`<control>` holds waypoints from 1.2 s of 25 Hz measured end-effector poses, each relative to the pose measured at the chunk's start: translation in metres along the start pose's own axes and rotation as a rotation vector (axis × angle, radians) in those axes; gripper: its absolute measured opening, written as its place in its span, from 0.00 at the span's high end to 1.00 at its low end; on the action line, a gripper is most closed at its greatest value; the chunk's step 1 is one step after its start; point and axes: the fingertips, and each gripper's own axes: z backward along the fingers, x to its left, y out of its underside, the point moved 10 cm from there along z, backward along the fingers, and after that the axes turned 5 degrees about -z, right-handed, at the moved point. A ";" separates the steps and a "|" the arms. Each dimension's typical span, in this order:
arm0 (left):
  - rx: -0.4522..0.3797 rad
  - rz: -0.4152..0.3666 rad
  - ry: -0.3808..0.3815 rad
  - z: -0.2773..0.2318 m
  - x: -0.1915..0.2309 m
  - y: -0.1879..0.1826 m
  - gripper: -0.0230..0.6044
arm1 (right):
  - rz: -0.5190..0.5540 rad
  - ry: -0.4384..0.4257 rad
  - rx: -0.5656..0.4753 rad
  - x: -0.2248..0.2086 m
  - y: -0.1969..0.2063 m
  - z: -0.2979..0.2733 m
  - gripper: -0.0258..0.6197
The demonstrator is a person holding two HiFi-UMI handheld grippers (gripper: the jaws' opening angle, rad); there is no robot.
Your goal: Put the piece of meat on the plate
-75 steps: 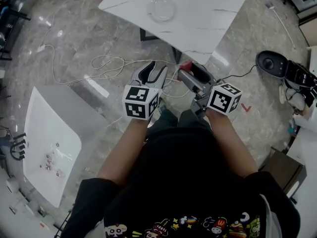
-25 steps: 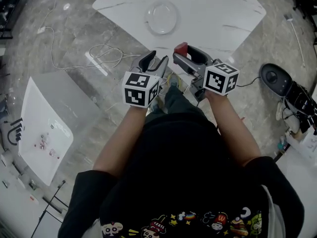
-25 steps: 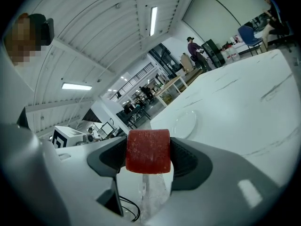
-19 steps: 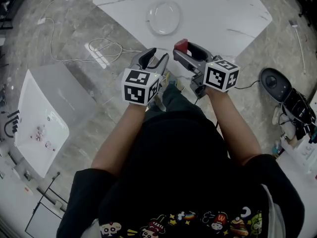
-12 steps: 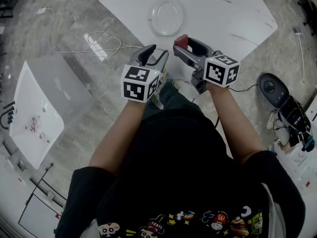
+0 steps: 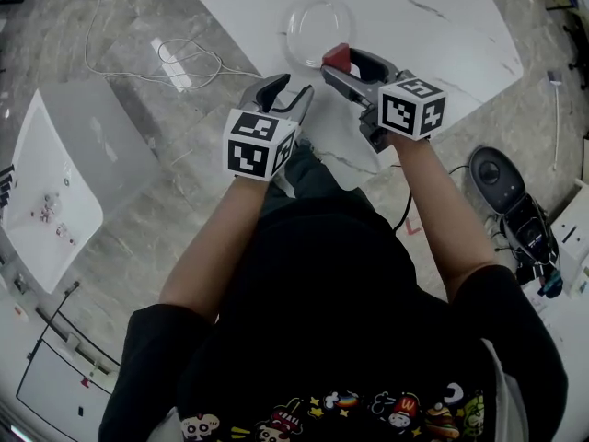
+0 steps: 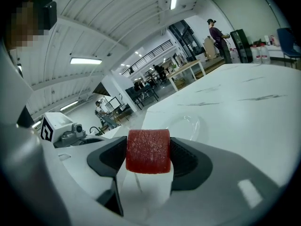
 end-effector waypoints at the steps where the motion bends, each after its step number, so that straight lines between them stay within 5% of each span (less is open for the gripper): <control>1: 0.004 0.006 -0.002 -0.002 0.001 0.000 0.51 | 0.015 0.000 0.012 -0.003 -0.003 -0.004 0.48; 9: 0.061 0.037 -0.002 -0.022 0.004 0.001 0.51 | 0.118 -0.004 0.096 -0.023 -0.019 -0.031 0.48; 30: 0.079 0.067 -0.010 -0.036 0.010 -0.001 0.51 | 0.590 0.012 0.366 -0.029 -0.038 -0.085 0.48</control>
